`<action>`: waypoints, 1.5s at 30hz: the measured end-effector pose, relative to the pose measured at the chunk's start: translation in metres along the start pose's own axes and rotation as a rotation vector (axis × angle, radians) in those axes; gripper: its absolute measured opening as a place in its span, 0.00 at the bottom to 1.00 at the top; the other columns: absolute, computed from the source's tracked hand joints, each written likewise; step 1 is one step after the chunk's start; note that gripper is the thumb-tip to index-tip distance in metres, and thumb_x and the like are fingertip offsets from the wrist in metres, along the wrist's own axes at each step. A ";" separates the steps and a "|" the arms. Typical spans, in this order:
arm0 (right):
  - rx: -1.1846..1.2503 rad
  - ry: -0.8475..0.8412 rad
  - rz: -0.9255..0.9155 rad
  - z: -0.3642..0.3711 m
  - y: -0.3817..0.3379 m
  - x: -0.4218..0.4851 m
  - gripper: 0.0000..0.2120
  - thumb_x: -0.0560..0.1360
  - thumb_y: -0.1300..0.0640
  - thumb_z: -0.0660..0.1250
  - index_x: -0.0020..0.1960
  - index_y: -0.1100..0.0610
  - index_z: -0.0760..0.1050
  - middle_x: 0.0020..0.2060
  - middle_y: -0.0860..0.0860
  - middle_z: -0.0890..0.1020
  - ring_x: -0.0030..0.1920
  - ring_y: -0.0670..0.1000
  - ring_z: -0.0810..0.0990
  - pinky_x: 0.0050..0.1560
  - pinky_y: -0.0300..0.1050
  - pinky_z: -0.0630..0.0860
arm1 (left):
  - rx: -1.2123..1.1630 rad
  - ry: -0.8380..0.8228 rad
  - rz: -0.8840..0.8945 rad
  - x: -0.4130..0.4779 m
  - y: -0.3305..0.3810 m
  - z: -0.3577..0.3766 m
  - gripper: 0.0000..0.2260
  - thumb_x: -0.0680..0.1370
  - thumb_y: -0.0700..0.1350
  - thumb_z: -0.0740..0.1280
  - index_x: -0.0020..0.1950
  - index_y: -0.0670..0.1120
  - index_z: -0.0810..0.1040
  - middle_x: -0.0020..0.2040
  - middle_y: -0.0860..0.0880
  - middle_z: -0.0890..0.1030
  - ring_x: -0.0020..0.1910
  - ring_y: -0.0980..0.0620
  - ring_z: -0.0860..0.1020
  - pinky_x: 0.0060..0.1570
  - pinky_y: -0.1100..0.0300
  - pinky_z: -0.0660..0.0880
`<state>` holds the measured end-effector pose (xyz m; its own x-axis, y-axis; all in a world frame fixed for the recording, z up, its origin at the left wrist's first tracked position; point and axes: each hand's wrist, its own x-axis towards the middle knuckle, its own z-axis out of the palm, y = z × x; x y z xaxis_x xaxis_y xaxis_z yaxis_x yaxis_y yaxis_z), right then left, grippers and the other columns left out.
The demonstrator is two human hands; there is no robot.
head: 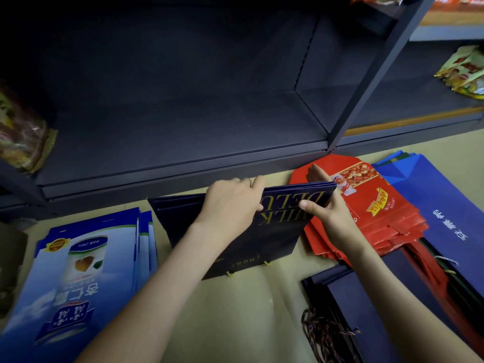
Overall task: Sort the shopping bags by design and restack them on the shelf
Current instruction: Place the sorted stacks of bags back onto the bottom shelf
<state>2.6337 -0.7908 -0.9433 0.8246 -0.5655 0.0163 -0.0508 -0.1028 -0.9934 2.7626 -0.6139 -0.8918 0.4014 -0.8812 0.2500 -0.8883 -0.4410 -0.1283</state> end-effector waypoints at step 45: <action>-1.391 -0.068 -0.527 0.030 -0.009 0.034 0.29 0.60 0.49 0.78 0.57 0.57 0.75 0.49 0.53 0.79 0.54 0.58 0.77 0.64 0.55 0.57 | -0.190 0.327 -0.311 -0.065 -0.024 0.060 0.22 0.74 0.60 0.64 0.50 0.41 0.80 0.57 0.42 0.79 0.60 0.43 0.74 0.64 0.47 0.66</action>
<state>2.6788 -0.7845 -0.9376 0.9408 -0.1813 0.2863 -0.1973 -0.9800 0.0277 2.7711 -0.5559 -0.9625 0.5904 -0.5992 0.5407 -0.7744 -0.6093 0.1704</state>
